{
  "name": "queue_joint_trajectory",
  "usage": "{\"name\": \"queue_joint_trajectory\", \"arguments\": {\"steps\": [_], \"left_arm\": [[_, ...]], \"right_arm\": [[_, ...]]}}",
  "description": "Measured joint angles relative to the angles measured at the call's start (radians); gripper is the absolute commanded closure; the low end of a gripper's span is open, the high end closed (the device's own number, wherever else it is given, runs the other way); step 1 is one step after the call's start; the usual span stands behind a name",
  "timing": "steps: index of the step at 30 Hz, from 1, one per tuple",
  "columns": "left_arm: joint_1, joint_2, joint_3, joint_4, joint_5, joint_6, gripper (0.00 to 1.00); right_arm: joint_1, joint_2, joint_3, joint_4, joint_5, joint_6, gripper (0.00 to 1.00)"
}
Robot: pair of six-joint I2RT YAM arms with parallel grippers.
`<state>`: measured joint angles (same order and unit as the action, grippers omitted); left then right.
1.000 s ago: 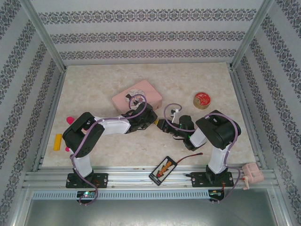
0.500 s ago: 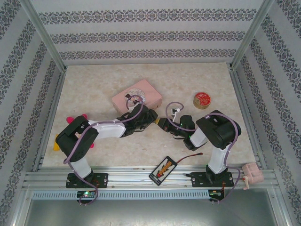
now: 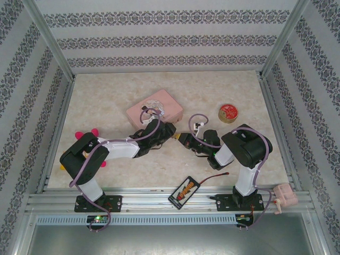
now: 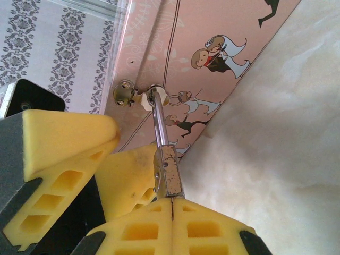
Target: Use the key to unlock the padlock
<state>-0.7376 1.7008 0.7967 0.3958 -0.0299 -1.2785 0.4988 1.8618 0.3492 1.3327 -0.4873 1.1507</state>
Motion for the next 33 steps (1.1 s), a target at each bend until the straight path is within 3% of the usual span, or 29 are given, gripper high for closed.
{"name": "queue_joint_trajectory", "arguments": {"steps": [19, 26, 33], "left_arm": [[0.0, 0.07, 0.0, 0.082, 0.027, -0.001, 0.65], [0.0, 0.072, 0.0, 0.087, 0.029, -0.002, 0.74], [0.003, 0.072, 0.0, 0.092, 0.03, -0.01, 0.94]], "right_arm": [[-0.006, 0.0, 0.013, -0.001, -0.001, 0.047, 0.97], [-0.006, 0.0, 0.015, -0.005, 0.0, 0.059, 0.97], [-0.012, 0.0, 0.016, -0.021, 0.0, 0.082, 0.94]]}}
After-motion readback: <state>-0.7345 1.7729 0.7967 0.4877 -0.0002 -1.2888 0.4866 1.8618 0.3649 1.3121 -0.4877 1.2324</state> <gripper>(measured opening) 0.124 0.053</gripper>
